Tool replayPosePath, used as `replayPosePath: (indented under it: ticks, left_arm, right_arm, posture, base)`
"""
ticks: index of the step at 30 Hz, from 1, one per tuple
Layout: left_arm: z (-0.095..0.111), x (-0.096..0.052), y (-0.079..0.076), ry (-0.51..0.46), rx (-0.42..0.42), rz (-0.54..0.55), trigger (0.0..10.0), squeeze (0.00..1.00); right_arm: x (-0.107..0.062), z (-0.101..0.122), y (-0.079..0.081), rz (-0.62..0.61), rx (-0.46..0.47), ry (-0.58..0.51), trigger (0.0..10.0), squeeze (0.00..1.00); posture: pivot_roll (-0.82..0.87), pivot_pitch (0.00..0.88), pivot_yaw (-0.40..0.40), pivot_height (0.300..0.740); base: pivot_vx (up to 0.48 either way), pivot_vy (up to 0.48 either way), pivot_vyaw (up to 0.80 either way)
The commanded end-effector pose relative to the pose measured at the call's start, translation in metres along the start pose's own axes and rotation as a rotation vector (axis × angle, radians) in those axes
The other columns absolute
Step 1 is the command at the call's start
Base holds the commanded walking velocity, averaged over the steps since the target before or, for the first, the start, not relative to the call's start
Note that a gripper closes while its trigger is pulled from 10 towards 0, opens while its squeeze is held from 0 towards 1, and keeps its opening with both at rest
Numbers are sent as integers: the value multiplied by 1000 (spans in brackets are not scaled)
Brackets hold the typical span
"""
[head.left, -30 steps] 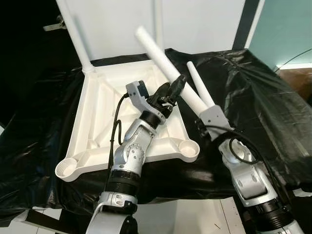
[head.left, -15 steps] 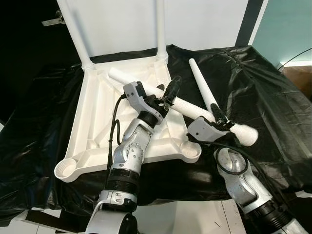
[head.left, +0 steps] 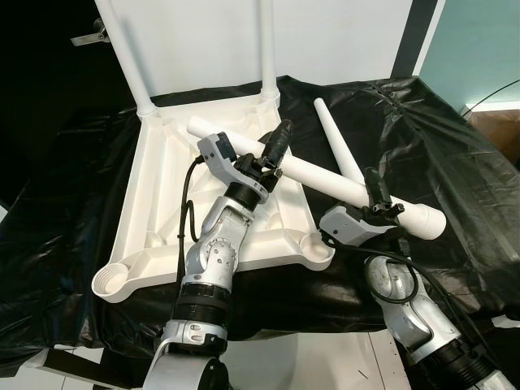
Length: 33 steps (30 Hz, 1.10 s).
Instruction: Building children table
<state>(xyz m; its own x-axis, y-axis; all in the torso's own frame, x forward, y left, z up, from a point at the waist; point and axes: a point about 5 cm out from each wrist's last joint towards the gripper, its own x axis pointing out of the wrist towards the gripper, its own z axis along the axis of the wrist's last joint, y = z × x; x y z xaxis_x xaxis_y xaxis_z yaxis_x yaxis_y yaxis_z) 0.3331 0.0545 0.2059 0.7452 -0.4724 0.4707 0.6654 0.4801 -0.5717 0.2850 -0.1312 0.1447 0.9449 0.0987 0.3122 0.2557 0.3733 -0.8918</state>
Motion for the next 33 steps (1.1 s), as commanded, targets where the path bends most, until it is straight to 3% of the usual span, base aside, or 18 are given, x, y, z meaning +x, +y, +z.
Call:
replayPosePath:
  ticks: [1, 2, 3, 4, 5, 7, 8, 9, 11, 12, 13, 14, 15, 20, 24, 31, 32, 33]
  left_arm:
    - [-9, 1, -10, 36, 6, -110, 0, 0]
    - [-9, 1, -10, 36, 6, -110, 0, 0]
    - [-8, 1, -9, 34, 4, -109, 0, 0]
    - [-7, 1, -9, 32, 3, -108, 0, 0]
    - [-7, 1, -9, 31, 3, -108, 0, 0]
    - [-7, 1, -8, 31, 3, -107, 0, 0]
    - [-7, 0, -8, 31, 2, -108, 0, 0]
    - [-7, 0, -8, 31, 2, -108, 0, 0]
    - [-7, 0, -9, 33, -2, -110, 0, 0]
    - [-7, 0, -9, 33, -2, -110, 0, 0]
    - [-7, 0, -10, 33, -9, -113, 0, 0]
    - [-8, 0, -10, 33, -11, -113, 0, 0]
    - [-8, 0, -11, 32, -13, -114, 0, 0]
    - [-9, 0, -11, 31, -18, -112, 0, 0]
    - [-8, 0, -10, 22, -20, -99, 0, 0]
    - [-9, -2, -10, 21, -20, -102, 0, 0]
    - [-9, -2, -11, 19, -20, -105, 0, 0]
    - [-9, -2, -11, 19, -20, -105, 0, 0]
  right_arm:
    - [0, 4, 5, 15, 6, -23, 353, 0]
    - [0, 4, 5, 15, 6, -23, 353, 0]
    - [1, 4, 5, 25, 59, -4, 10000, 0]
    - [2, 4, 5, 31, 97, 7, 10000, 0]
    - [4, 9, 2, 45, 202, 13, 10000, 557]
    - [5, 13, -1, 55, 276, 14, 10000, 557]
    - [8, 19, 0, 122, 464, 53, 10000, 1000]
    - [8, 19, 0, 122, 464, 53, 10000, 1000]
    - [10, 28, 6, 275, 708, 129, 10000, 1000]
    - [10, 28, 6, 275, 708, 129, 10000, 1000]
    - [10, 39, 6, 448, 812, 79, 10000, 992]
    - [10, 41, 6, 482, 817, 61, 10000, 992]
    - [11, 42, 1, 485, 833, 49, 10000, 0]
    - [20, 23, -18, 489, 967, 115, 10000, 0]
    - [13, 6, -30, 622, 917, 95, 10000, 0]
    - [11, -2, -31, 671, 912, 115, 10000, 0]
    - [9, 1, -25, 697, 948, 118, 0, 0]
    - [9, 1, -25, 697, 948, 118, 0, 0]
  posture:
    - [-129, 10, 84, 740]
    - [-129, 10, 84, 740]
    - [-129, 8, 84, 740]
    - [-127, 8, 84, 740]
    - [-126, 7, 83, 740]
    - [-126, 7, 83, 740]
    - [-126, 7, 83, 740]
    - [-126, 7, 83, 740]
    - [-130, 8, 83, 740]
    - [-130, 8, 83, 740]
    - [-131, 8, 82, 740]
    - [-131, 8, 82, 740]
    - [-133, 10, 83, 740]
    - [-135, 12, 70, 740]
    - [-133, 13, 64, 740]
    - [-131, 15, 60, 740]
    - [-128, 16, 61, 740]
    - [-128, 16, 61, 740]
  base:
    - [0, 0, 0]
    - [0, 0, 0]
    - [0, 0, 0]
    - [0, 0, 0]
    - [0, 0, 0]
    - [0, 0, 0]
    - [0, 0, 0]
    - [0, 0, 0]
    - [0, 0, 0]
    - [0, 0, 0]
    - [0, 0, 0]
    - [0, 0, 0]
    - [0, 0, 0]
    - [0, 0, 0]
    - [0, 0, 0]
    - [0, 0, 0]
    - [0, 0, 0]
    - [0, 0, 0]
